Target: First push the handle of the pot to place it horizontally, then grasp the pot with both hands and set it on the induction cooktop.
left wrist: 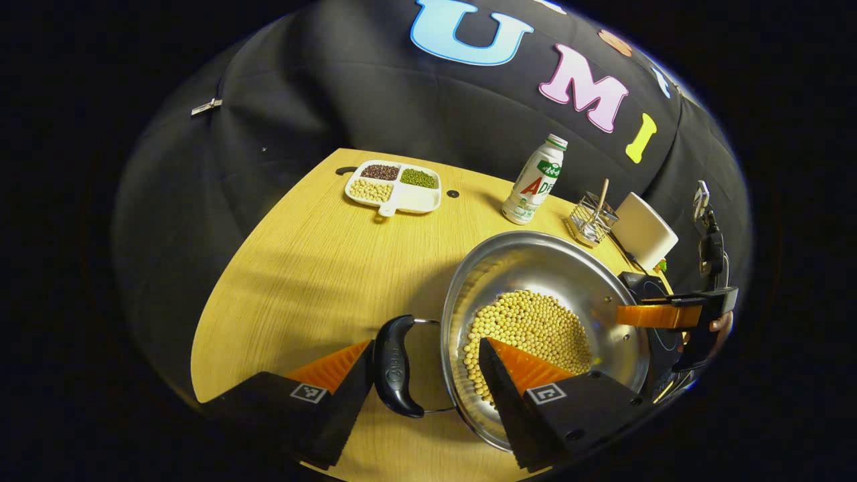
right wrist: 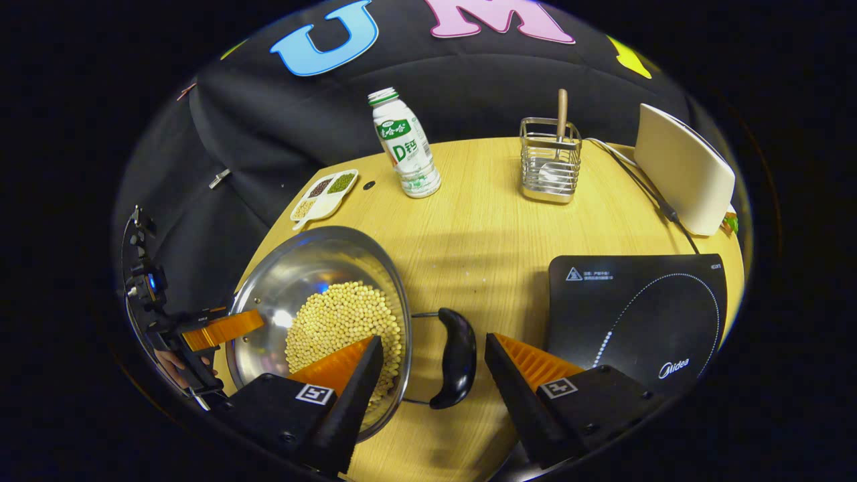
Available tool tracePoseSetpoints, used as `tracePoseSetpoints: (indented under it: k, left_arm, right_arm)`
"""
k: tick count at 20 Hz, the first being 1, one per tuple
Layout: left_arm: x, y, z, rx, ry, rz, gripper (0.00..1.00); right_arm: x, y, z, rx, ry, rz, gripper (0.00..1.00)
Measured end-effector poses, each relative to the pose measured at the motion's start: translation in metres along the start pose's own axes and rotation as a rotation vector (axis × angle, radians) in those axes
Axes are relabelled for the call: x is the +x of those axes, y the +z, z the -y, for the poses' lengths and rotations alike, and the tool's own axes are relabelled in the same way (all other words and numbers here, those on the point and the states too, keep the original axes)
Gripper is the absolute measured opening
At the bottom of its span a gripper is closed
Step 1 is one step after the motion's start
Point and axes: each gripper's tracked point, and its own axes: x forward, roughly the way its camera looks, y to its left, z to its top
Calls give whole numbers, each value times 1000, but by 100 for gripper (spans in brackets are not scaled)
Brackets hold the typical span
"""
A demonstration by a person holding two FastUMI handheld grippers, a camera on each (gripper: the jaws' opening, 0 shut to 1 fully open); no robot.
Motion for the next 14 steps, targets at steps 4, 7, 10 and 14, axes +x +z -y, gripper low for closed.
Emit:
tracePoseSetpoints:
  k: [4,7,10,14]
  left_arm:
    - [-1,0,-7,-21,2,11,80]
    - [3,-7,-2,-57,-29,9,73]
    - [5,-6,-3,-70,-29,24,66]
    - [6,-4,-5,-105,-7,47,59]
  right_arm:
    - [6,-3,-4,-23,-22,12,90]
    - [10,-5,1,-35,-54,26,84]
    - [11,-3,5,-35,-76,36,72]
    - [12,-4,9,-44,-103,50,63]
